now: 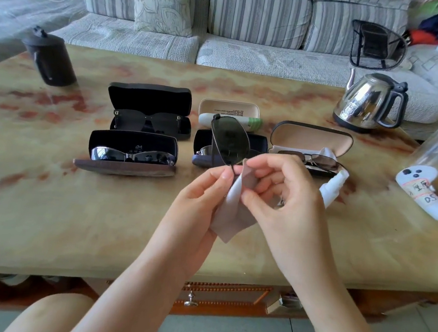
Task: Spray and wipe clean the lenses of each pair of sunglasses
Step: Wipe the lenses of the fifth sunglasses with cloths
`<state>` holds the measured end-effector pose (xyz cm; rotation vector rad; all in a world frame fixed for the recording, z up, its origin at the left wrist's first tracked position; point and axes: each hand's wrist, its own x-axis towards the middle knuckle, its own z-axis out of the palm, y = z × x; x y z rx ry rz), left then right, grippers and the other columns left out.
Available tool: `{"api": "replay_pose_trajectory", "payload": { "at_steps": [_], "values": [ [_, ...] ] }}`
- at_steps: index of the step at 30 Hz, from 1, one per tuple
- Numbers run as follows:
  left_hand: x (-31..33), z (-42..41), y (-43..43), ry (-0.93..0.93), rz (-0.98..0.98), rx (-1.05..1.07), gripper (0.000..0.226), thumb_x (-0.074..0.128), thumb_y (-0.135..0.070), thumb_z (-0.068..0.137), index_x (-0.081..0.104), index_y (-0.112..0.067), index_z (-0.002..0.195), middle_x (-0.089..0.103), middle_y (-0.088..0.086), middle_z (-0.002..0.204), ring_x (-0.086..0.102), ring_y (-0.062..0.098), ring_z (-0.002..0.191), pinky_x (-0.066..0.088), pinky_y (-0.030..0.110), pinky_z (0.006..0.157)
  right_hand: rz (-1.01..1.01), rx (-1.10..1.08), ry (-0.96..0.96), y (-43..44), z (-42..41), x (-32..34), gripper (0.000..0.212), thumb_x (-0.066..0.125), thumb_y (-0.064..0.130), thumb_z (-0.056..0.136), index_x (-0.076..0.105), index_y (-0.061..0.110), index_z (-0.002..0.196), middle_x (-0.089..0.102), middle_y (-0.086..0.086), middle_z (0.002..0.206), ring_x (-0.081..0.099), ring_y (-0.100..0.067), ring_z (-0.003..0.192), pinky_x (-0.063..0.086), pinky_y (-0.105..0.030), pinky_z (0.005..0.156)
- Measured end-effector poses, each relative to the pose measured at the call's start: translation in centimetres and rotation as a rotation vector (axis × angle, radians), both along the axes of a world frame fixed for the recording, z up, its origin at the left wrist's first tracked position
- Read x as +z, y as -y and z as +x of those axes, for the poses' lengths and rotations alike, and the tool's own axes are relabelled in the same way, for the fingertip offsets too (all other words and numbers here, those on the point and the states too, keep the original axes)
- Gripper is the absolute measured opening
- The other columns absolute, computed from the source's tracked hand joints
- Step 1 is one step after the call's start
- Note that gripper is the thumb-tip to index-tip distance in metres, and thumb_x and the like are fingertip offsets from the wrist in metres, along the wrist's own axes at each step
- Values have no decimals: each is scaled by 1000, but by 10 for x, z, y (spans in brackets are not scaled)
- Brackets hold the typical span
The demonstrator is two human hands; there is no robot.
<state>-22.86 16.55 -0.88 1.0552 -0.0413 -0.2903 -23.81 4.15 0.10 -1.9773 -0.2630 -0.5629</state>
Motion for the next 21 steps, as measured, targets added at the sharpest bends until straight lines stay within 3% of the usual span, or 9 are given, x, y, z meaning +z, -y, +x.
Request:
{"api": "replay_pose_trajectory", "payload": {
  "at_steps": [3, 5, 9, 12, 15, 18, 21],
  "values": [
    [1, 0, -2, 11, 22, 17, 26, 48, -26, 93, 70, -14, 100, 70, 3, 86, 64, 8, 71, 54, 21, 62, 7, -117, -89, 1, -1, -1, 34, 80, 24, 76, 55, 23, 100, 58, 6, 95, 55, -8, 86, 42, -12, 76],
    [2, -1, -2, 28, 51, 27, 26, 51, -30, 86, 74, -19, 93, 71, 1, 84, 63, 6, 71, 52, 18, 61, 22, -99, -238, 3, -2, 2, 29, 76, 38, 75, 60, 23, 94, 64, 10, 86, 59, -4, 83, 43, -10, 71],
    [0, -2, -2, 71, 135, 51, 29, 54, -34, 82, 75, -21, 97, 74, 2, 97, 65, 10, 88, 50, 29, 84, 112, 70, -378, 4, -2, 8, 14, 69, 32, 85, 71, 25, 72, 69, 8, 64, 60, 0, 64, 42, -9, 56],
    [0, -3, -1, 71, 150, 51, 31, 56, -36, 80, 75, -23, 100, 75, 2, 100, 67, 9, 91, 51, 25, 79, 218, 163, -453, 7, -2, 10, 14, 68, 25, 87, 76, 22, 76, 74, 1, 71, 65, -6, 70, 47, -15, 64],
    [2, -3, -2, 85, 169, 37, 33, 56, -38, 79, 74, -24, 103, 75, 1, 102, 67, 9, 93, 50, 23, 80, 326, 219, -501, 8, -2, 11, 11, 67, 18, 87, 78, 17, 87, 77, -2, 80, 70, -10, 83, 48, -11, 71],
    [5, -5, -3, 108, 185, 22, 34, 56, -38, 80, 74, -23, 104, 75, 0, 103, 67, 8, 93, 51, 21, 80, 354, 215, -535, 8, -2, 11, 15, 73, 29, 77, 78, 18, 85, 76, 0, 81, 67, -8, 83, 45, -10, 71],
    [8, -5, -4, 100, 187, -11, 38, 56, -38, 79, 72, -20, 108, 75, 0, 102, 67, 6, 87, 50, 17, 72, 398, 137, -519, 7, -1, 10, 37, 72, 45, 55, 76, 17, 79, 73, 1, 73, 64, -6, 71, 47, -11, 63]
  ]
}}
